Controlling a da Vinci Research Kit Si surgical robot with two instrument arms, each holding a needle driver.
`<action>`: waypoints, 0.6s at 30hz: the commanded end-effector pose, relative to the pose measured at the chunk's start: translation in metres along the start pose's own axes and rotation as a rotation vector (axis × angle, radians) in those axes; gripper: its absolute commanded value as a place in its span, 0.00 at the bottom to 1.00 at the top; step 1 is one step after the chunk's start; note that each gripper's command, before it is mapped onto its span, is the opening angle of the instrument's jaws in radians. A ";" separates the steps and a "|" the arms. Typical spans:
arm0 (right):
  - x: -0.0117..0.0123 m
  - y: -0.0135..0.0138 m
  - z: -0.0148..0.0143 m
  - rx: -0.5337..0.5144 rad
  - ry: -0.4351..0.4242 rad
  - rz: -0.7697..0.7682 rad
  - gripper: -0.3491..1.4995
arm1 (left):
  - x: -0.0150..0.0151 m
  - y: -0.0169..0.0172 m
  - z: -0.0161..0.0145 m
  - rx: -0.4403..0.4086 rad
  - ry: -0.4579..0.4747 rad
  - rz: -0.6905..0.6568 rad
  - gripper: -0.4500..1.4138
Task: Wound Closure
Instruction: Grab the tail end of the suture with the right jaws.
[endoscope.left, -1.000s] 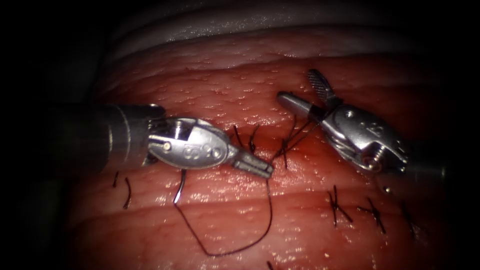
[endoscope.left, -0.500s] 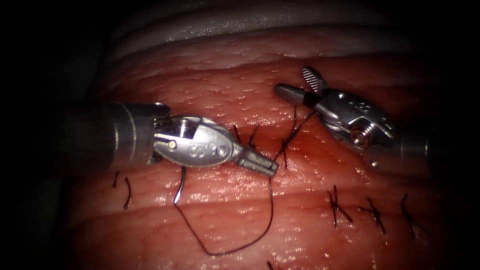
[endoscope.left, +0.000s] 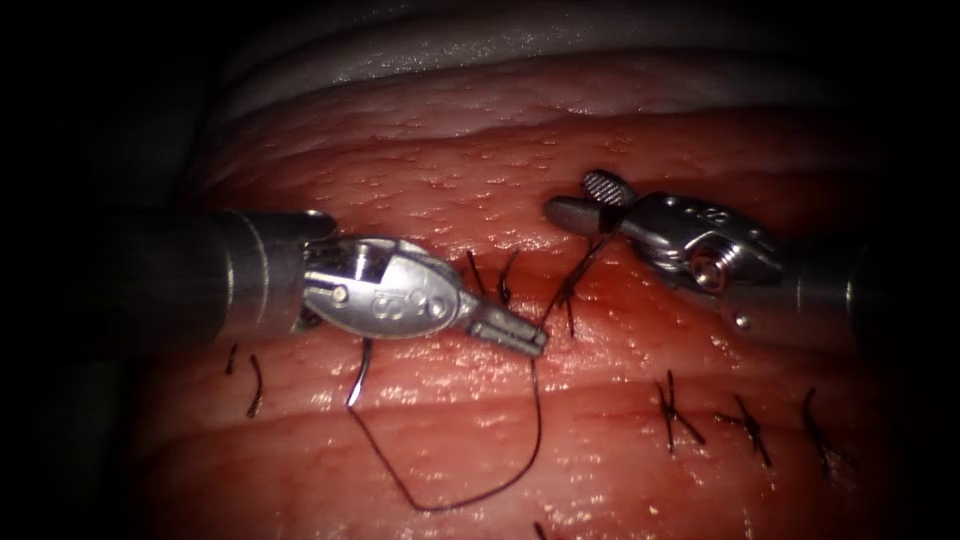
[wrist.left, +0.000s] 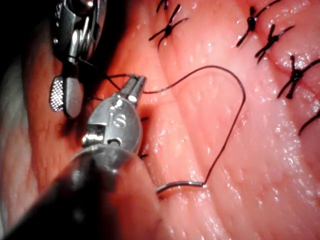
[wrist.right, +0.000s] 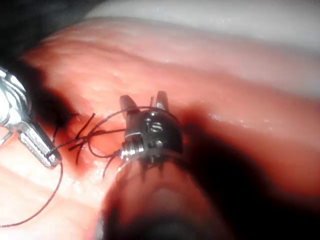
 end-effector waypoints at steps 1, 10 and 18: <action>-0.0001 -0.0004 0.0009 0.009 0.005 0.004 0.45 | -0.0004 -0.0003 0.0006 0.000 0.000 0.001 0.00; -0.0001 -0.0007 0.0011 0.021 0.019 0.019 0.00 | -0.0004 -0.0003 0.0004 -0.004 0.000 -0.010 0.00; -0.0002 -0.0010 0.0001 0.038 0.094 -0.001 0.00 | -0.0014 -0.0019 -0.0016 0.007 -0.015 -0.074 0.00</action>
